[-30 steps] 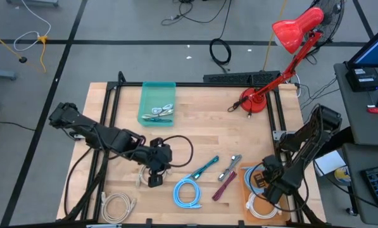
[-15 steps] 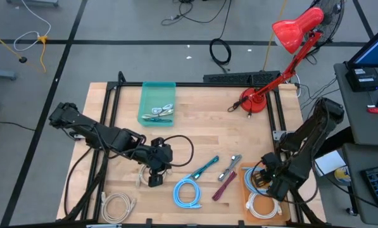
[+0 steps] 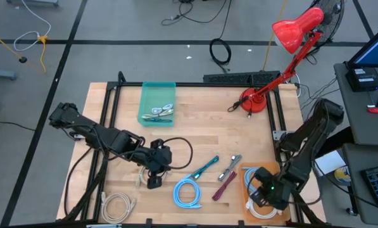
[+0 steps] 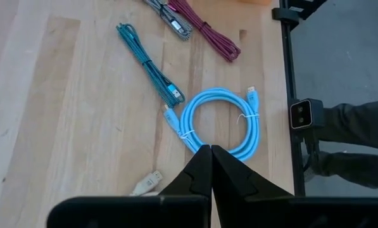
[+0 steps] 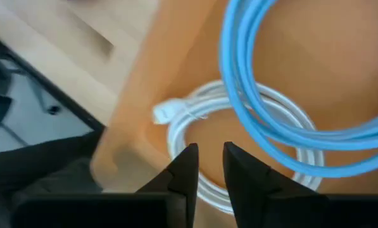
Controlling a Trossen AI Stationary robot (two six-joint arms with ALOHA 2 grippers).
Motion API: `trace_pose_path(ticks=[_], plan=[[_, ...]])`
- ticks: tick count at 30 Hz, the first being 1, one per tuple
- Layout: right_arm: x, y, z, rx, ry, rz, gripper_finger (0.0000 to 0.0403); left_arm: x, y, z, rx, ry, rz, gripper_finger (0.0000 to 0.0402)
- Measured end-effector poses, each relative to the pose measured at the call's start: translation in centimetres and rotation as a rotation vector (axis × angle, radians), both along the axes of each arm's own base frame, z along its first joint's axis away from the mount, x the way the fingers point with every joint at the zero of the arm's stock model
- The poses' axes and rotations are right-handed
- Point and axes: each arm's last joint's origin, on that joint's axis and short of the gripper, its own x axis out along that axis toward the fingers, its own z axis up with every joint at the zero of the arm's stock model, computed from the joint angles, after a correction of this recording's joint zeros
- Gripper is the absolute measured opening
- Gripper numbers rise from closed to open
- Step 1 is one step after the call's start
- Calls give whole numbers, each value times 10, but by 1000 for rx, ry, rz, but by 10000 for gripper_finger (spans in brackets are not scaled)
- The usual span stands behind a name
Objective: Pick & Place USB Port
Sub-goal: Put the top blue HDMI cable into the orange bin
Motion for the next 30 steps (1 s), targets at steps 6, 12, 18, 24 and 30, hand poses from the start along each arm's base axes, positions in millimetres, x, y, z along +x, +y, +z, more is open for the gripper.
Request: trace_pose_path(ticks=[6, 12, 18, 24, 30], plan=[[6, 11, -16, -18, 30, 29, 7, -2, -5, 0, 2, -2, -2, 5], [8, 13, -29, -75, 70, 22, 2, -3, -7, 0, 1, -1, -9, 5], [6, 10, -37, -149, 134, -42, 1, -4, -8, 0, -4, 1, -3, 5], [1, 2, -39, -237, 175, -120, 0, -5, -11, 0, -4, 1, -13, 5], [-1, -3, -39, -289, 187, -187, 0, -6, -12, 0, -5, 0, -6, 5]])
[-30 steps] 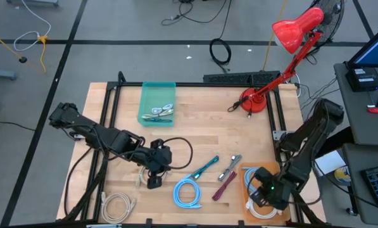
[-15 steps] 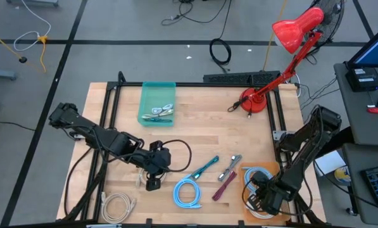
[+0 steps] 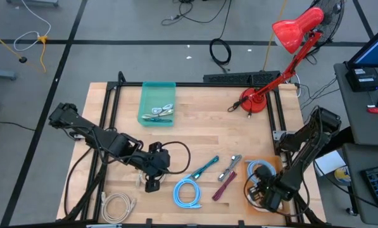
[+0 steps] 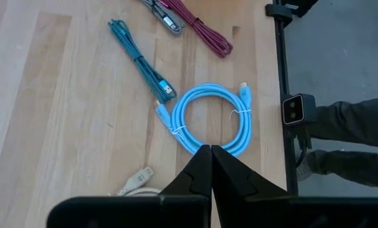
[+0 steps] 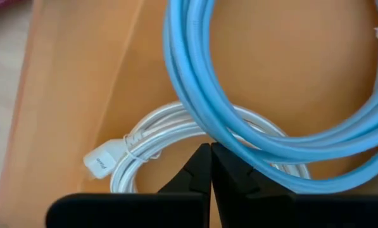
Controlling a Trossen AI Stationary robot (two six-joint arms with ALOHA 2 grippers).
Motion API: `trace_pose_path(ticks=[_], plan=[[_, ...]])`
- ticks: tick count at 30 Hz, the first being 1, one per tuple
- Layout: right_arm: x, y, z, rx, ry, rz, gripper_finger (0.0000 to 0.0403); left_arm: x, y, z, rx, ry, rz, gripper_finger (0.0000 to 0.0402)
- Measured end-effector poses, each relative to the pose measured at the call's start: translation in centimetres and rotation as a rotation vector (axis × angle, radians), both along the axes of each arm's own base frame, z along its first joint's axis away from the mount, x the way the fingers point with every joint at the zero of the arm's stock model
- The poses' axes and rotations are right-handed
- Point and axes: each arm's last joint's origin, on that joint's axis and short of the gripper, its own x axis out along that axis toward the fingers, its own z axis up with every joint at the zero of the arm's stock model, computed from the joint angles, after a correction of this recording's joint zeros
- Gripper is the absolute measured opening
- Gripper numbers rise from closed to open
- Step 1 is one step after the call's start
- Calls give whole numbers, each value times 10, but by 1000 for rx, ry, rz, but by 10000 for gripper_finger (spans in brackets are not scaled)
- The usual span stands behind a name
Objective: Pick & Place USB Port
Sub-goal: Put the top blue HDMI cable into the orange bin
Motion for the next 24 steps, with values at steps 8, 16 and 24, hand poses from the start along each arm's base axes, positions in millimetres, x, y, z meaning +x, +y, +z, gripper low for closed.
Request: trace_pose_path(ticks=[8, 16, 24], plan=[[-4, -6, 0, -65, 40, -49, 0, 0, 0, 0, -5, 1, 7, 5], [-9, -14, 1, -147, 87, -83, 0, 0, 0, 0, -5, 1, 7, 5], [-6, -12, 0, -128, 45, -91, 0, 0, 0, 0, -5, 1, 7, 5]])
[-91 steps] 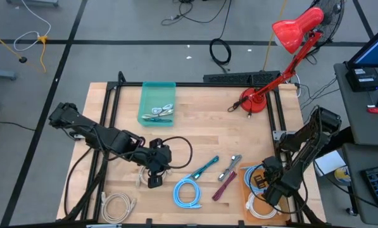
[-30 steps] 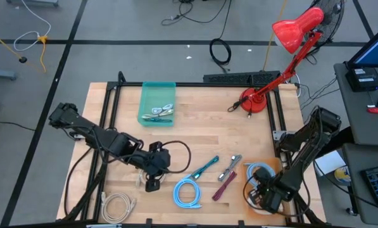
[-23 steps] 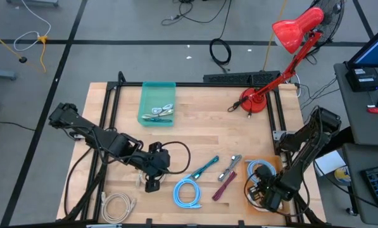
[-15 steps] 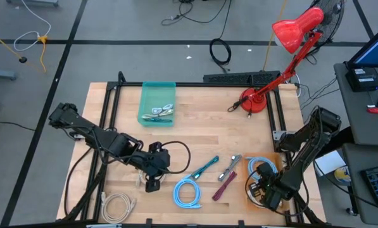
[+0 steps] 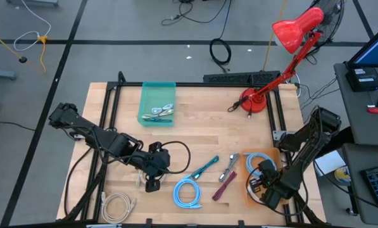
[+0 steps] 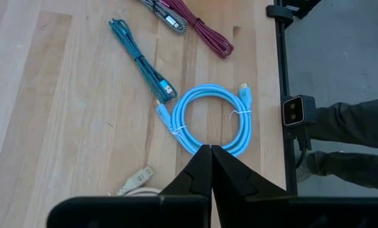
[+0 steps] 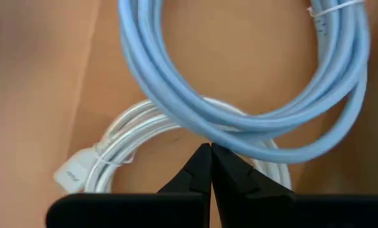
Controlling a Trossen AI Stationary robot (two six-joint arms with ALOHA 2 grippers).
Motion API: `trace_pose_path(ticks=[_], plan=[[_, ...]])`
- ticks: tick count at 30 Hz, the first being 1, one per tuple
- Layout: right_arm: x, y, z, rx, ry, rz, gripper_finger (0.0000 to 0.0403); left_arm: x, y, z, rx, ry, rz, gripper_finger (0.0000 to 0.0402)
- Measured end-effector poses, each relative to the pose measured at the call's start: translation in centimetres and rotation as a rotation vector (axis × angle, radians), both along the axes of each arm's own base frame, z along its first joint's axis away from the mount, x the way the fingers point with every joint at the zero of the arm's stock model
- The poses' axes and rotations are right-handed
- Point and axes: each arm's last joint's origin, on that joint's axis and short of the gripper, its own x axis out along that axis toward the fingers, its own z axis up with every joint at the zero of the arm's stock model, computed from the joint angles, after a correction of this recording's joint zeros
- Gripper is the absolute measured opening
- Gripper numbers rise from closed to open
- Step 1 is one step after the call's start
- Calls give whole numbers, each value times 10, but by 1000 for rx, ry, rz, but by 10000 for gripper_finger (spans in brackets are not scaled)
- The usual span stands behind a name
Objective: Pick & Place USB Port
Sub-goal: Put the top blue HDMI cable into the orange bin, then put the top blue USB cable into the blue bin
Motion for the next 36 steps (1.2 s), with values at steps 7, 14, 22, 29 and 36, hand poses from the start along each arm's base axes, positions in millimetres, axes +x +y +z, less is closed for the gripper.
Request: trace_pose_path(ticks=[7, 14, 22, 29, 36], plan=[[5, 5, 7, 23, -48, -3, 0, 0, 0, 0, 0, 0, 0, 5], [21, 12, 45, -57, -240, 44, 0, 0, 0, 0, 0, -2, 1, 5], [63, 4, 105, -133, -432, 179, 0, 9, -4, 9, -57, -125, 6, 5], [102, -10, 140, -163, -605, 330, 0, 21, 2, 19, -119, -251, 31, 5], [119, -38, 156, -193, -657, 435, 0, 29, 23, 18, -101, -240, 95, 5]])
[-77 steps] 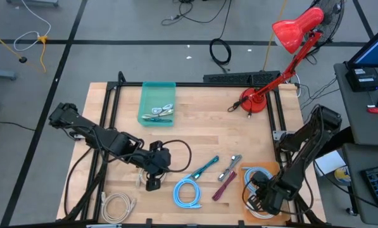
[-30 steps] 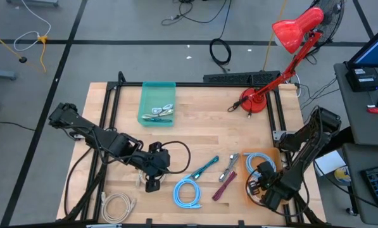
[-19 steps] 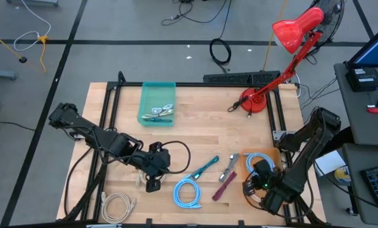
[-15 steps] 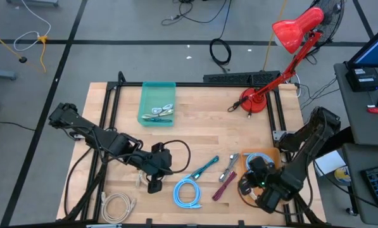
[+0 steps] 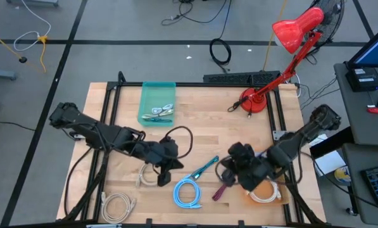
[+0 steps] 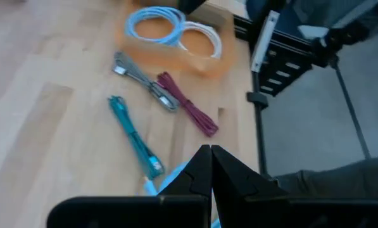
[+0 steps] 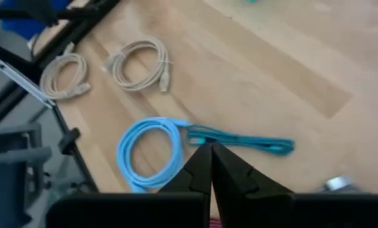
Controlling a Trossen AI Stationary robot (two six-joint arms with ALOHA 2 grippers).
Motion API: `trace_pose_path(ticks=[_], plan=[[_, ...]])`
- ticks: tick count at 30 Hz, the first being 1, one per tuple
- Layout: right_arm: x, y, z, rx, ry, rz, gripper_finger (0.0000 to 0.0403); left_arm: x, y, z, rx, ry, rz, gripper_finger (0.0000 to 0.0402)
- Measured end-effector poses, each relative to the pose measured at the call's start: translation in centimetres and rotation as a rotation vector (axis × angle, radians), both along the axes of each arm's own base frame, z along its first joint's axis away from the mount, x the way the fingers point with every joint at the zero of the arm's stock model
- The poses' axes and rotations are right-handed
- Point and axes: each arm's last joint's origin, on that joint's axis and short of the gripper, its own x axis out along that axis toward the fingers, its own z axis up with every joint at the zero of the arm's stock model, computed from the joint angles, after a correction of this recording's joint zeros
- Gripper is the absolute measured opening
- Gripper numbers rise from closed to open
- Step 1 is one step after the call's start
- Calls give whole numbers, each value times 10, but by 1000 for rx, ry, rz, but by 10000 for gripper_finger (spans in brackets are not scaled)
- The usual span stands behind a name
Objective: Pick & Place USB Port
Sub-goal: Put the top blue USB cable into the blue bin
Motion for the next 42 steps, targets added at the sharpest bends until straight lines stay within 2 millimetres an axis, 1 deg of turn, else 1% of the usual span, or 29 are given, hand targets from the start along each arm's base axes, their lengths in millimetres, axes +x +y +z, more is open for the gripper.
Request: trace_pose_path(ticks=[8, 13, 16, 18, 20, 23, 26, 28, 31, 35, 38, 40, 42], plan=[[-8, -49, 13, -97, 131, 72, 0, 11, 41, 2, -18, -3, 127, 5], [-16, -82, 24, -198, 165, 114, 0, 15, 64, 2, -36, 3, 213, 5], [-21, -101, 31, -229, 175, 148, 0, 16, 78, 1, -63, 17, 263, 5], [-23, -113, 31, -241, 178, 187, 0, 16, 87, 0, -66, 32, 292, 5], [-27, -123, 27, -244, 182, 232, 0, 17, 94, 0, -74, 35, 320, 5], [-31, -141, 14, -224, 172, 255, 0, 17, 102, 0, -89, 36, 358, 5], [-34, -156, -4, -152, 138, 259, 0, 16, 105, -1, -93, 47, 373, 5], [-35, -162, -19, -102, 102, 261, 0, 15, 107, -3, -79, 68, 373, 5], [-36, -167, -41, -36, 47, 259, 0, 12, 111, -6, -66, 114, 384, 5], [-40, -169, -64, 31, 27, 238, 0, 16, 115, -15, -71, 162, 372, 5], [-43, -168, -72, 36, 42, 243, 0, 22, 114, -22, -73, 178, 366, 5], [-45, -167, -73, 36, 48, 246, 0, 28, 113, -27, -92, 181, 344, 5], [-46, -167, -69, 32, 25, 248, 0, 40, 110, -33, -122, 158, 291, 5]])
